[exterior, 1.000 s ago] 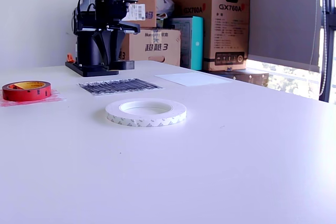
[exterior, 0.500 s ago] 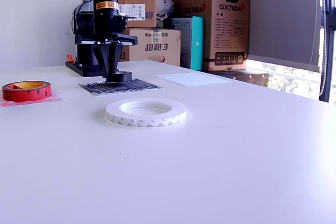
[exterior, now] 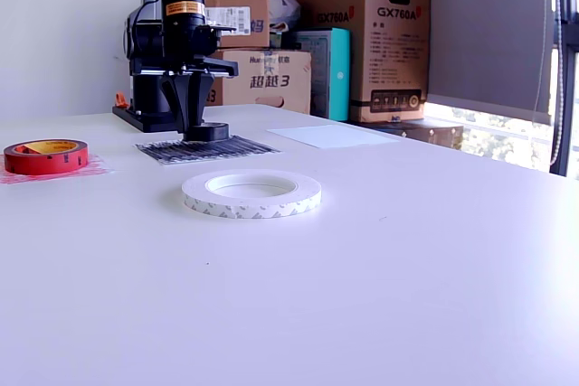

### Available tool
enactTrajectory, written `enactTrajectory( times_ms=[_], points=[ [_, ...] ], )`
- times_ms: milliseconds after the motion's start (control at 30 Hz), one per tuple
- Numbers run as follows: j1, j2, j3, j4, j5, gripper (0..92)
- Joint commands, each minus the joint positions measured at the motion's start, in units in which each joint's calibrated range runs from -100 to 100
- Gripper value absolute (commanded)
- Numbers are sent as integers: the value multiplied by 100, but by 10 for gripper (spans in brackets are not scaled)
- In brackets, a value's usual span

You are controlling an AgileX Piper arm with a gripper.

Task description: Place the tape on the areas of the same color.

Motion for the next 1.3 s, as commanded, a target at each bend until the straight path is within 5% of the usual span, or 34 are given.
enactTrajectory(
  times_ms=[0, 133, 367, 500, 1267],
  points=[
    [-17, 15, 45, 45, 39, 2],
    [-33, 15, 45, 45, 47, 75],
    [-57, 15, 45, 37, 55, 556],
    [-64, 15, 54, -184, 47, 708],
    [-112, 539, -2154, 198, 325, 713]
  ],
)
